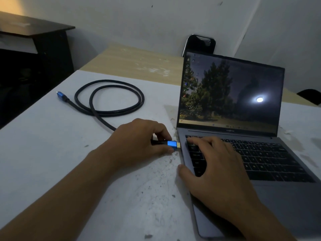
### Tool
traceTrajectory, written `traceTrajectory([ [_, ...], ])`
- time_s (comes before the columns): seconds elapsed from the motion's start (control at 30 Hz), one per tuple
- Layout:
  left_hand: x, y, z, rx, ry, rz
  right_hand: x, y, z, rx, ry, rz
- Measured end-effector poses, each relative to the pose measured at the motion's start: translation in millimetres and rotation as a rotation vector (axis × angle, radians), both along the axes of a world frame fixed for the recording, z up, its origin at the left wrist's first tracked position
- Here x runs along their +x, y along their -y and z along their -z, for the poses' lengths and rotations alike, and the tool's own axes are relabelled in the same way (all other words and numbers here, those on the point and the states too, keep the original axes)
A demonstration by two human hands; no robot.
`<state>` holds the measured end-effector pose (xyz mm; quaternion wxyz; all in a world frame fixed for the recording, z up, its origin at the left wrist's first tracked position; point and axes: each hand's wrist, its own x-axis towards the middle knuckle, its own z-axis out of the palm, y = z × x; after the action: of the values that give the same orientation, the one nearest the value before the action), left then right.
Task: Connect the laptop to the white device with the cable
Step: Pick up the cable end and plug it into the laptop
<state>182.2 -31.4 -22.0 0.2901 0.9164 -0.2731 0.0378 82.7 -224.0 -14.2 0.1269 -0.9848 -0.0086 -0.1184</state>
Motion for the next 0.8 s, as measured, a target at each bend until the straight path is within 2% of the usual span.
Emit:
traceTrajectory([
  [0.8, -4.6, 0.9, 2.0, -0.050, -0.016, -0.038, -1.1, -2.3, -2.7, 0.004, -0.021, 0.002],
])
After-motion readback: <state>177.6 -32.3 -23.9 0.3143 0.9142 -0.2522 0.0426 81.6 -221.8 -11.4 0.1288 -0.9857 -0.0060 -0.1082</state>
